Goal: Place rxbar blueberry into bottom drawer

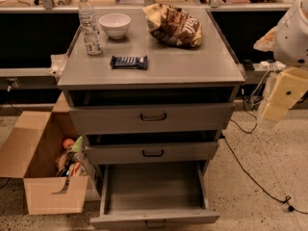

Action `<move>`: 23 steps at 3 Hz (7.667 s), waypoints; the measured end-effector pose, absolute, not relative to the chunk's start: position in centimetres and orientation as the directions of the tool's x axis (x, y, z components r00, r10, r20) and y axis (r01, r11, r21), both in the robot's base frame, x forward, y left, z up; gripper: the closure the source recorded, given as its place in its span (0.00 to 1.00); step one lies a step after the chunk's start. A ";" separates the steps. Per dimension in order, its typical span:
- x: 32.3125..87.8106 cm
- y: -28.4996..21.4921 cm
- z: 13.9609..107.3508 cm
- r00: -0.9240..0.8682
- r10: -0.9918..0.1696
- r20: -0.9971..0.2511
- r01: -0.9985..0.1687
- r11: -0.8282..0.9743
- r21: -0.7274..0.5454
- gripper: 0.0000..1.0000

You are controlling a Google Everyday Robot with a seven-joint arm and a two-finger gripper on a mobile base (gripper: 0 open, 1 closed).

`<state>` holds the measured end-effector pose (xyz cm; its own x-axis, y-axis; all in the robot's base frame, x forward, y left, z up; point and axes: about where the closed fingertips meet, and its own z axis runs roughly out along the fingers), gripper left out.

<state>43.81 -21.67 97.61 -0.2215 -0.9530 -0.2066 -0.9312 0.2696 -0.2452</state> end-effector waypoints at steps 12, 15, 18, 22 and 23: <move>76.4 1.8 84.1 -0.050 -0.509 -0.859 -0.962 0.257 -0.096 0.00; 77.2 5.8 82.4 -0.094 -0.465 -0.880 -0.972 0.234 -0.020 0.24; 75.1 5.0 88.7 0.047 -0.426 -0.904 -0.956 0.243 -0.164 0.99; 68.6 4.0 93.7 0.277 -0.347 -0.896 -0.931 0.133 -0.340 1.00; 63.2 3.2 91.3 0.352 -0.382 -0.854 -0.926 -0.011 -0.377 1.00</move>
Offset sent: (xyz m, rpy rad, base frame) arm 0.1354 0.0384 -0.0191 0.2785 -0.1172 0.0806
